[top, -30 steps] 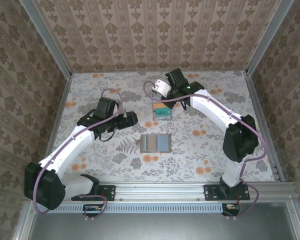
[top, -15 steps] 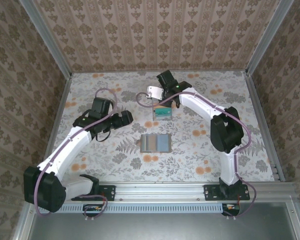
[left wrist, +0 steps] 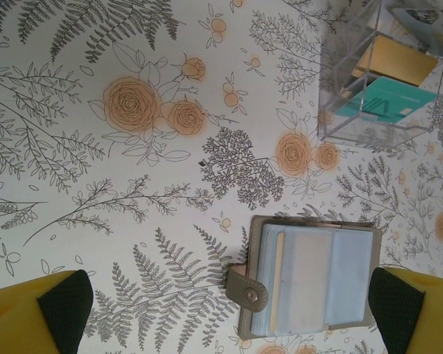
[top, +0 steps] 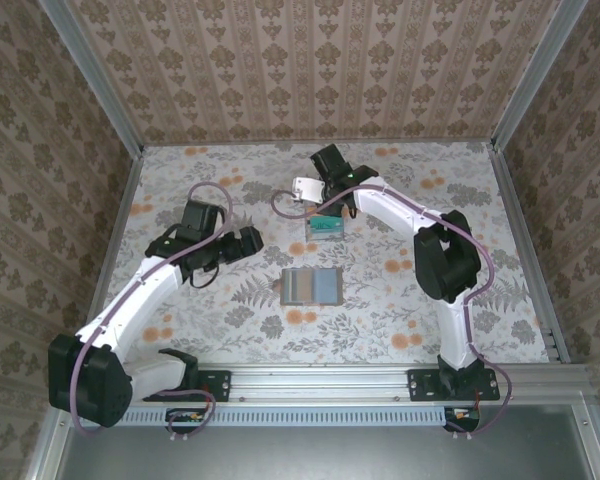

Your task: Take the credit cards out of the card holder

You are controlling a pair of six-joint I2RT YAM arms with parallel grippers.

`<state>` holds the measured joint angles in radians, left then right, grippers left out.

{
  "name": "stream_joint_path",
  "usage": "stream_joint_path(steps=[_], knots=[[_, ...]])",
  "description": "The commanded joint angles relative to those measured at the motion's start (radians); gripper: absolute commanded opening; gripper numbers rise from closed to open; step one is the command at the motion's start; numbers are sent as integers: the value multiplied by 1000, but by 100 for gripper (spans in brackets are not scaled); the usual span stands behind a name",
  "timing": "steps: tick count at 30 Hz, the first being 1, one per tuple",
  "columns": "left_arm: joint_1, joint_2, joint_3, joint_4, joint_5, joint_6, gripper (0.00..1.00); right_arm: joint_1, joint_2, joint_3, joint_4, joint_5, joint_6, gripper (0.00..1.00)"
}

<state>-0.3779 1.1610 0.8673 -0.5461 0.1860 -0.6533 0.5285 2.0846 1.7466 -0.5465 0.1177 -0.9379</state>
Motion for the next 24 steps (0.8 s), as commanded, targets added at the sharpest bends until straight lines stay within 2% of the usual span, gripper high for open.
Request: stream_joint_path(steps=[1, 3, 5, 8, 10, 17, 24], knots=[[8, -26, -12, 2, 11, 8, 100, 5, 15, 5, 3, 8, -21, 0], [10, -27, -15, 7, 17, 6, 100, 7, 17, 7, 30, 13, -10, 0], [11, -27, -19, 13, 23, 4, 100, 6, 19, 8, 46, 18, 0, 17], [10, -29, -20, 14, 27, 4, 100, 6, 26, 9, 91, 64, 10, 18], [11, -30, -19, 12, 27, 7, 100, 4, 31, 8, 123, 95, 17, 27], [12, -37, -21, 11, 35, 8, 100, 2, 29, 4, 140, 89, 58, 30], [10, -28, -23, 44, 94, 6, 100, 5, -56, -22, 156, 55, 229, 32]])
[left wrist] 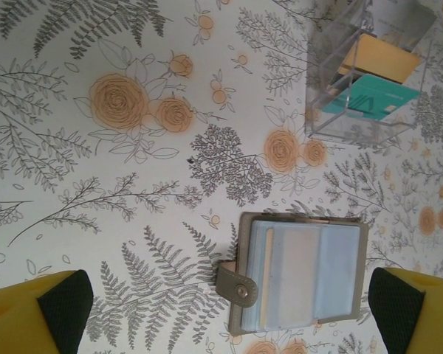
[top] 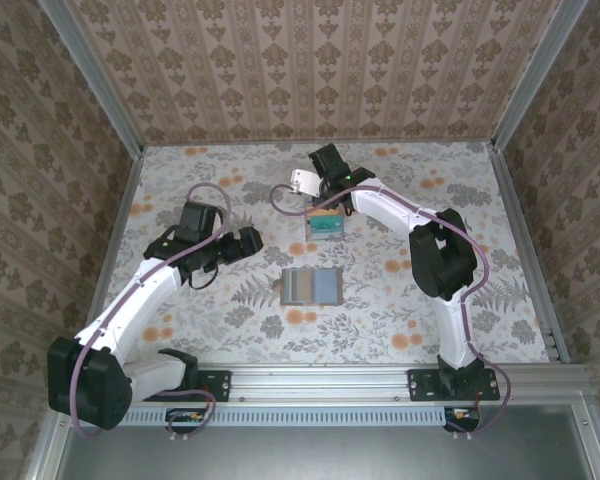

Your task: Take the credit cards out of the card holder

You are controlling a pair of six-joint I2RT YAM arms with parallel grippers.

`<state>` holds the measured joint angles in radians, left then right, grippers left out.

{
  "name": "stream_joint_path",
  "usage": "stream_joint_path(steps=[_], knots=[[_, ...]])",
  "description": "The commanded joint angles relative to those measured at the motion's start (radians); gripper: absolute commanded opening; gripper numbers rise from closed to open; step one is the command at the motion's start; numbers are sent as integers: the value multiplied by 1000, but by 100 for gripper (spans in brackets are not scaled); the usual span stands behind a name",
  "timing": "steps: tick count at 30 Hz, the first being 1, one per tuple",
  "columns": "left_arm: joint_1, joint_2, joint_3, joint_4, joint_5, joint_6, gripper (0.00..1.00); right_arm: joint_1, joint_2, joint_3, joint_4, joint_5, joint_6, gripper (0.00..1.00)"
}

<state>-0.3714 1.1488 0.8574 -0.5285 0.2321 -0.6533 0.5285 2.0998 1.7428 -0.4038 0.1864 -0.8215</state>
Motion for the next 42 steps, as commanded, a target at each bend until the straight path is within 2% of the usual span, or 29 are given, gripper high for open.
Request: stream_joint_path(steps=[1, 7, 13, 16, 19, 21, 25, 27, 31, 42], knots=[[2, -15, -14, 35, 60, 5, 99, 6, -89, -28, 15, -17, 153, 32], [-26, 10, -11, 59, 93, -6, 96, 14, -248, -145, 15, -90, 435, 31], [-122, 55, 0, 66, 69, -40, 91, 43, -429, -350, 7, -135, 753, 31], [-167, 82, 2, 69, 60, -63, 86, 60, -497, -450, -14, -148, 891, 30], [-217, 110, 2, 78, 57, -83, 76, 81, -553, -565, -24, -162, 1015, 29], [-246, 134, -1, 88, 64, -93, 72, 90, -577, -630, -30, -181, 1087, 28], [-293, 178, -9, 92, 62, -106, 63, 109, -606, -728, -48, -224, 1197, 27], [-316, 194, -15, 105, 56, -117, 59, 113, -606, -781, -24, -279, 1266, 21], [-352, 232, -17, 131, 54, -130, 52, 121, -572, -839, 7, -345, 1364, 19], [-372, 342, 22, 130, 65, -83, 48, 134, -459, -869, 45, -352, 1431, 14]])
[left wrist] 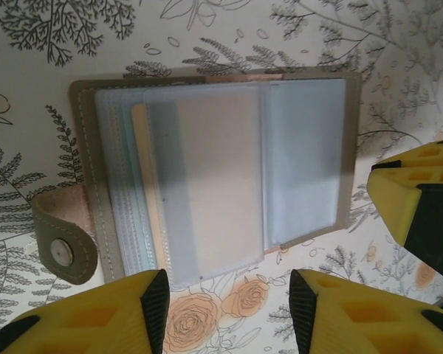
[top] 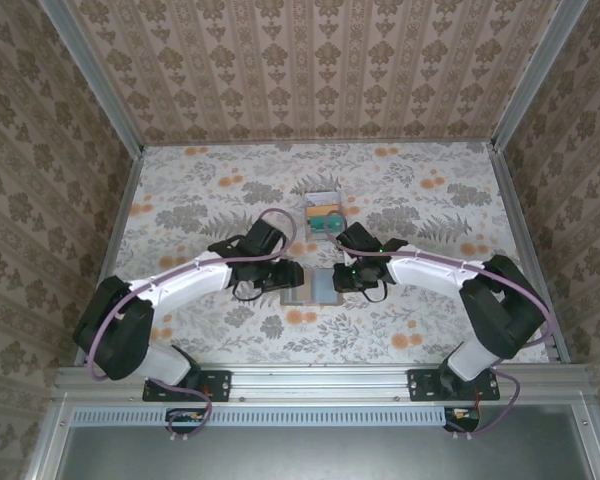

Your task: Take the credit cards out of the card holder

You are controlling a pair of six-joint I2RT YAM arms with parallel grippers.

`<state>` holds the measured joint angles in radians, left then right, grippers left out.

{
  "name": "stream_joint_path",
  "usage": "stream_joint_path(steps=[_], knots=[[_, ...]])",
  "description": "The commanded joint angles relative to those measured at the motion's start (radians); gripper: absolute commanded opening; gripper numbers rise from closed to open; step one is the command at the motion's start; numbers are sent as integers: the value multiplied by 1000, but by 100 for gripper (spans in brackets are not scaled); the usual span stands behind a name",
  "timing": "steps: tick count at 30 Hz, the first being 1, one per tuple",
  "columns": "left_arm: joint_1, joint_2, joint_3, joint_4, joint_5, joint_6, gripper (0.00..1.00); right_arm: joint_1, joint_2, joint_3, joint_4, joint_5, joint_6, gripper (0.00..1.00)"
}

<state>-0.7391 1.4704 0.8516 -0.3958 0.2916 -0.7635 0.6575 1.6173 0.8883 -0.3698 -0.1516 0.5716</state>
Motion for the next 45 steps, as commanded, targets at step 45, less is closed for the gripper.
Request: stream_joint_path(steps=[45], knots=[[-17, 170, 54, 82, 128, 69, 57, 13, 91, -34, 25, -7, 51, 5]])
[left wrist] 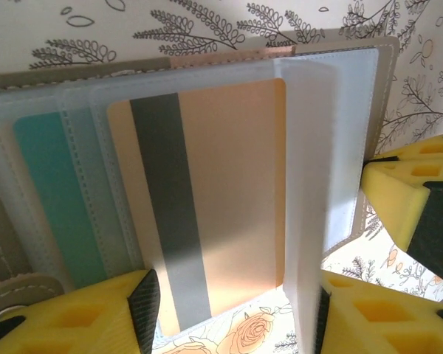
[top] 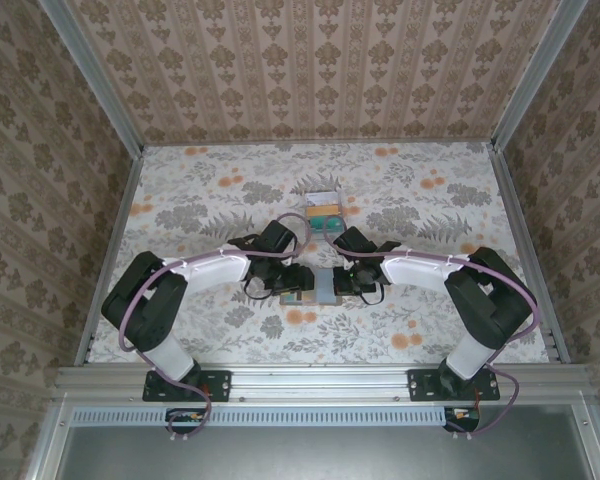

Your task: Take the credit cards out of the card holder

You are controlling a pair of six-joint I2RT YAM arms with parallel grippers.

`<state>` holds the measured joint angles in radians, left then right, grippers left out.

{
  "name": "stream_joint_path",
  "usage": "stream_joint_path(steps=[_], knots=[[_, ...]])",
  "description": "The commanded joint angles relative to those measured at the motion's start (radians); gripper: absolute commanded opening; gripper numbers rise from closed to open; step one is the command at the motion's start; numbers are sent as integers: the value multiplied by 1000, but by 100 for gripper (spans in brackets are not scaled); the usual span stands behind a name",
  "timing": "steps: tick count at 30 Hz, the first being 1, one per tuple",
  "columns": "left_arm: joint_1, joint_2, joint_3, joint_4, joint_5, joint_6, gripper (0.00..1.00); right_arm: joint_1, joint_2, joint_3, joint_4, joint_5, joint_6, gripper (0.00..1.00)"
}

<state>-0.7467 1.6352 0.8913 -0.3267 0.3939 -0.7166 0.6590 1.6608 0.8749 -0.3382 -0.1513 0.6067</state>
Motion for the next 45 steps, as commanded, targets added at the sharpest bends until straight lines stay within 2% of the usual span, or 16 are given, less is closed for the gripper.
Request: stream_joint_path(steps=[1, 5, 10, 19, 23, 30, 34, 39, 41, 45], knots=[[-10, 1, 17, 10, 23, 22, 58, 11, 47, -21, -6, -7, 16, 5], [-12, -19, 37, -3, 19, 31, 62, 10, 45, -19, -8, -4, 18, 5], [-23, -19, 88, -26, 35, 53, 61, 11, 37, -19, -5, 5, 25, 5], [-51, 43, 154, -23, 90, 81, 52, 3, -54, -57, 2, 72, 49, 5], [-55, 59, 169, -22, 118, 91, 44, -13, -91, -71, 4, 72, 54, 5], [-15, -15, 91, 24, 119, 62, 43, -14, -105, -50, 5, 52, 60, 6], [-17, 1, 110, 15, 127, 67, 43, -15, -119, -42, 4, 59, 59, 7], [13, -31, 72, -10, 83, 67, 42, -15, -136, -34, -7, 48, 56, 9], [31, -56, 45, -21, 58, 67, 38, -15, -146, -30, 4, 29, 53, 11], [56, -79, 3, -40, 15, 68, 21, -12, -124, 1, 52, -92, 46, 17]])
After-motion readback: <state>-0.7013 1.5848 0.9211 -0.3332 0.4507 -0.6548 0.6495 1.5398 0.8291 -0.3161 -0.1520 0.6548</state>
